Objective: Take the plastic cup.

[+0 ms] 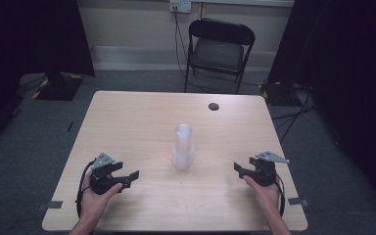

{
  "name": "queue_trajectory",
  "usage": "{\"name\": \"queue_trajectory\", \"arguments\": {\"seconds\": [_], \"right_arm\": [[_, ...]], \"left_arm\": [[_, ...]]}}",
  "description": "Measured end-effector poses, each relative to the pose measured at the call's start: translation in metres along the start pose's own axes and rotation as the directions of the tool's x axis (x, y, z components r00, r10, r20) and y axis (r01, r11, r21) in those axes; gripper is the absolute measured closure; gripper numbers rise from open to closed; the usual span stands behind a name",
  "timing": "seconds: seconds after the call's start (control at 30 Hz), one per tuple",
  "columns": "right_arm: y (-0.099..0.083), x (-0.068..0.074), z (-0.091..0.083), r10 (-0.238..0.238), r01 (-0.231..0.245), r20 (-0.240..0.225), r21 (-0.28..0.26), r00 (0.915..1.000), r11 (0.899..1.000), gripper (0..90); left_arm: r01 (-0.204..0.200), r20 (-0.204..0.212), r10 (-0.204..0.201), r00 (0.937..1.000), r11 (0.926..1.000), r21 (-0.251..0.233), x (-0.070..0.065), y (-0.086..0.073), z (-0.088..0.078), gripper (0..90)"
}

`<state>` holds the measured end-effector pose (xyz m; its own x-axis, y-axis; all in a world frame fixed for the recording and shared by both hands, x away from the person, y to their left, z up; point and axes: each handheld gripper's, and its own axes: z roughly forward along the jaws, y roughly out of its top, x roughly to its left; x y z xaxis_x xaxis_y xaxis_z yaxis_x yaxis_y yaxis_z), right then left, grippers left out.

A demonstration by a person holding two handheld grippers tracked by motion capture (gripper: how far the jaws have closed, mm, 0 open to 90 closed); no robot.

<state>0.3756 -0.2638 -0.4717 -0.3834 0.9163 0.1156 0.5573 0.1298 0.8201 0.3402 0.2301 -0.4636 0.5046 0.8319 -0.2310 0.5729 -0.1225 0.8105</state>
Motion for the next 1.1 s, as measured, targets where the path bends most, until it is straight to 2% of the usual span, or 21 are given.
{"name": "queue_trajectory", "arguments": {"seconds": [0.17,0.27,0.43,0.57,0.67,0.9,1.0,1.03,1.07,1.1], "right_arm": [[0.001,0.001,-0.001,-0.007,0.007,-0.015,-0.011,0.9999,1.0,28.9],[0.001,0.003,0.0,-0.02,0.019,-0.041,-0.017,0.999,1.0,29.9],[0.0,0.007,-0.001,-0.025,0.024,-0.084,-0.017,0.9962,1.0,30.3],[0.001,0.011,-0.004,-0.039,0.036,-0.1,-0.028,0.9943,0.999,30.5],[0.004,0.019,-0.007,-0.062,0.057,-0.132,-0.045,0.9893,0.997,31.3],[0.009,0.03,-0.01,-0.081,0.07,-0.17,-0.069,0.9822,0.995,32.0],[0.014,0.038,-0.01,-0.101,0.085,-0.199,-0.087,0.9749,0.993,33.0],[0.014,0.038,-0.01,-0.101,0.085,-0.199,-0.087,0.9749,0.993,33.0],[0.018,0.043,-0.009,-0.114,0.095,-0.211,-0.101,0.9707,0.99,33.3],[0.018,0.043,-0.009,-0.114,0.095,-0.211,-0.101,0.9707,0.99,33.3]], "left_arm": [[-0.001,0.004,0.001,1.0,1.0,0.0,0.0,0.001,0.001,19.6],[0.003,0.007,-0.003,1.0,1.0,0.002,-0.001,0.001,0.004,19.2],[-0.006,0.009,0.006,0.9999,1.0,0.008,-0.005,0.002,0.007,19.2],[-0.02,0.01,0.02,0.9998,0.9997,0.011,-0.007,0.002,0.008,19.2],[-0.033,0.017,0.033,0.9993,0.9994,0.013,-0.01,0.003,0.009,19.2],[-0.037,0.02,0.037,0.9991,0.9991,0.021,-0.011,0.001,0.01,19.1],[-0.038,0.019,0.038,0.9991,0.9988,0.029,-0.011,0.0,0.011,19.2],[-0.038,0.019,0.038,0.9991,0.9988,0.029,-0.011,0.0,0.011,19.2],[-0.043,0.019,0.042,0.9989,0.9986,0.03,-0.01,0.0,0.011,19.2],[-0.043,0.019,0.042,0.9989,0.9986,0.03,-0.01,0.0,0.011,19.2]]}}
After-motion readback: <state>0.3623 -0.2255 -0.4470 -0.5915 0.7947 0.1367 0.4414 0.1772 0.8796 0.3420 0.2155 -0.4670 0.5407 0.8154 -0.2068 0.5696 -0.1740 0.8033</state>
